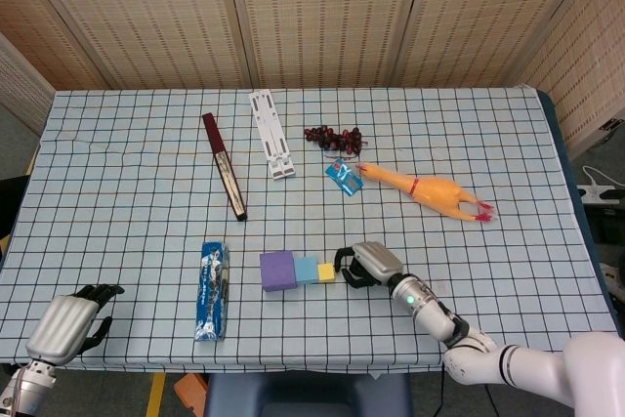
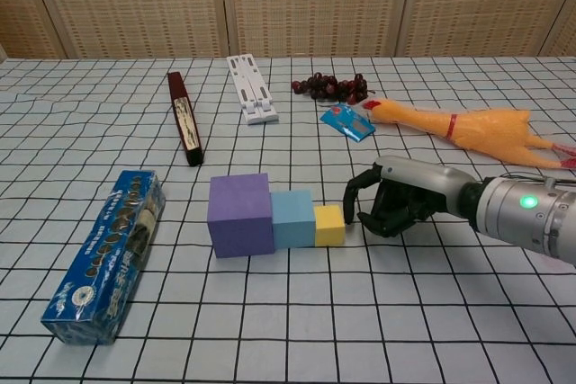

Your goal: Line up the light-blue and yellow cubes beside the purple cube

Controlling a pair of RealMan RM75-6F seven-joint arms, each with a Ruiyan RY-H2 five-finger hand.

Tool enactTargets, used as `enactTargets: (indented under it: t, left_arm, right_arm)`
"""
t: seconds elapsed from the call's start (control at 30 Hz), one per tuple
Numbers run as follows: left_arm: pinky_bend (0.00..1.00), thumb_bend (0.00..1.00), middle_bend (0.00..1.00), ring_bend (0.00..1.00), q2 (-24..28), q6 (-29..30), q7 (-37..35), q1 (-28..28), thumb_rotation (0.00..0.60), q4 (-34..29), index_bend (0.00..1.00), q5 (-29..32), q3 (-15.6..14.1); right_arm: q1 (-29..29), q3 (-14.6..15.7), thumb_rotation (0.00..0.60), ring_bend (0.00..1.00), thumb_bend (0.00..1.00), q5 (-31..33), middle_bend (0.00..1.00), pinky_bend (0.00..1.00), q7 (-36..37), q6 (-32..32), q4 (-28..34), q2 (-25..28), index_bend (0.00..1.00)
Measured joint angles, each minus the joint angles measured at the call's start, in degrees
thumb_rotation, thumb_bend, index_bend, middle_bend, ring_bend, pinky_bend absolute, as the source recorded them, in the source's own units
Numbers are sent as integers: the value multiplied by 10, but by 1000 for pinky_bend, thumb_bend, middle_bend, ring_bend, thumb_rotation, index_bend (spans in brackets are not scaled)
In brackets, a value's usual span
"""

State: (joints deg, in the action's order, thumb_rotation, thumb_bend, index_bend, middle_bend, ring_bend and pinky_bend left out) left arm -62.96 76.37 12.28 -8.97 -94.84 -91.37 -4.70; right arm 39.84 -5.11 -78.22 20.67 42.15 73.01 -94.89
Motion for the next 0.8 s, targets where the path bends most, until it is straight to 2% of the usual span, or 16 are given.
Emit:
enactTargets:
  t: [0.13,0.3,0.4,0.43,0.57,0.67,0.8]
  left_arm:
    - [656,469,343,361,0,-1,1,0,600,1,299,1,0]
    - [656,469,344,362,0,2,0,1,600,0,299,1,1]
    - [656,469,343,362,0,5,0,2,600,0,300,0,1]
    - [656,469,343,362,0,5,0,2,600,0,299,-1,1]
    - [656,469,343,362,-1,7,3,2,600,1,299,-4,1]
    - [656,469,344,362,-1,5,6,2,600,-1,299,-2,1]
    - [656,469,343,362,-1,9,9,4,600,-3,299,-2,1]
  right_arm:
    - [-7,5,600,908,474,-2,993,1000,-32,15,10,17,523]
    - [-31,14,600,785,318,-10,979,1000,-126,79,19,38,580]
    - [-61,20,600,660,253,-16,874,981,-215,152,19,50,592]
    - [-80,24,600,628,243,-17,842,960,-263,195,16,55,591]
    - [-138,32,600,504,213,-19,705,829,-358,300,1,65,558]
    - [-189,36,600,459,213,-19,648,785,-386,368,-23,72,546]
    - [-229,36,600,443,214,-24,624,768,-374,423,-65,76,538]
